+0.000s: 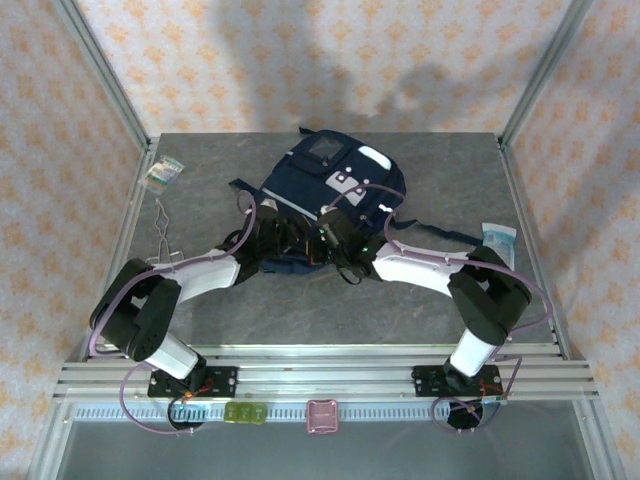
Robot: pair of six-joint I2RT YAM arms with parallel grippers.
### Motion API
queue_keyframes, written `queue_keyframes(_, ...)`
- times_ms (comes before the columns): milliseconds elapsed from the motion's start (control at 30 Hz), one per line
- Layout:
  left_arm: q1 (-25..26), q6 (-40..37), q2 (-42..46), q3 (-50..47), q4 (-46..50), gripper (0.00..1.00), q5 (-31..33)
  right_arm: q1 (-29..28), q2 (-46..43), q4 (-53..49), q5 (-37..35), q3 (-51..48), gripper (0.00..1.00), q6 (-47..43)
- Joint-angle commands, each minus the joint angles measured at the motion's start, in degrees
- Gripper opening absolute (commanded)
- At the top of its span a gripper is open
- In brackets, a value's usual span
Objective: Pack the student bag
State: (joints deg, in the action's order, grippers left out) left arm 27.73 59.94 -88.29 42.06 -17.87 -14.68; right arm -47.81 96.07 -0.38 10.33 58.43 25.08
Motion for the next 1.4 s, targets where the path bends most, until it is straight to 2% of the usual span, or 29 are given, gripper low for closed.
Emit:
queue_keyframes(0, 0.15, 0.53, -2.02, 2.07, -3.39, 0.35, -0.3, -0.52, 0.6, 2.07, 2.37, 1.33, 0.0, 0.14)
queue_keyframes(33, 0.17, 0.4, -2.55, 2.41, -3.49, 0.19, -0.56, -0.53, 0.67, 1.69, 2.23, 1.33, 0.0, 0.03)
queue_keyframes(100, 0.14, -0.03, -3.19, 3.0, -3.6, 0.0, -1.03, -0.53, 0.46, 0.51, 1.1, 1.5, 0.0, -0.35)
queue_keyframes(367, -1.08, -1.79, -1.22, 2.27, -1.84, 0.0, -0.62, 1.2, -1.48, -8.47, -6.91, 0.03, 0.0, -2.74)
queue_keyframes(600, -3.72, -4.17, 1.85, 0.47, 0.15, 0.0, -0.79, 10.63, -6.74, -11.18, -11.81, -5.7, 0.0, -4.18)
queue_keyframes(700, -3.73, -5.24, 2.04, 0.5, 1.3, 0.0, -1.1, 14.15, -6.25, -10.47, -12.81, -4.3, 0.0, -4.6)
queue_keyframes(800, -3.78, -5.28, 2.04, -0.08, 1.53, 0.0, -1.1, 14.41, -3.91, -11.12, -15.31, -0.43, 0.0, -3.99)
queue_keyframes(1033, -4.47, -6.98, 2.95, 0.65, 3.4, 0.0, 0.48, 14.41, -2.09, -10.5, -13.49, 2.41, 0.0, -1.8)
queue_keyframes(1233, -9.38, -12.44, 1.5, 7.22, 9.66, 0.0, 2.1, 14.33, -5.35, -7.43, -8.54, 1.49, 0.0, -0.41)
queue_keyframes(1367, -11.93, -15.36, -1.26, 12.71, 12.21, 0.0, 2.72, 14.24, -4.07, -5.56, -6.03, 1.64, 0.0, 0.8)
